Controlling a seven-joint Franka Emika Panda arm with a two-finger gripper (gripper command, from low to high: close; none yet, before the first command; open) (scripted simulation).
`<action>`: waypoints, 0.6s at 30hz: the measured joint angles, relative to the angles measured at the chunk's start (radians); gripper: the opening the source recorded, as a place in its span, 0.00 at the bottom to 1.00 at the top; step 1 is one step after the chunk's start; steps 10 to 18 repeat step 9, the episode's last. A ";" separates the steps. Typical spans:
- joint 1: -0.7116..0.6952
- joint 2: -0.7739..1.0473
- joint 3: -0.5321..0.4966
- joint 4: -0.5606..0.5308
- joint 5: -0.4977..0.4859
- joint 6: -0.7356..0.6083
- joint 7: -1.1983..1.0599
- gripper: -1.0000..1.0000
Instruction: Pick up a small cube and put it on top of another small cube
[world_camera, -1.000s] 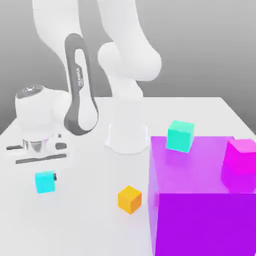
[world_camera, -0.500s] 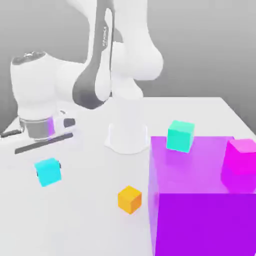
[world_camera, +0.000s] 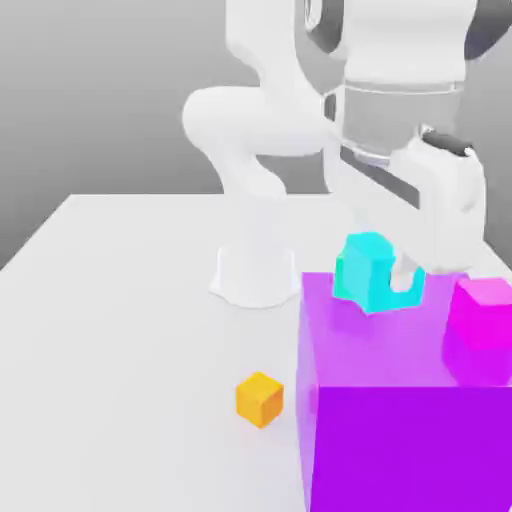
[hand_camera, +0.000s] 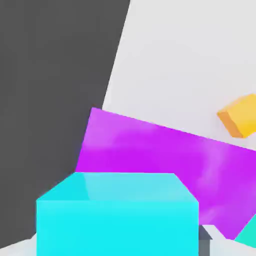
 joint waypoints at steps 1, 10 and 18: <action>0.025 0.013 0.026 0.012 -0.006 -0.003 -0.021 0.00; 0.047 0.059 0.060 -0.031 -0.025 0.078 -0.027 1.00; 0.047 0.059 0.060 -0.031 -0.025 0.078 -0.027 1.00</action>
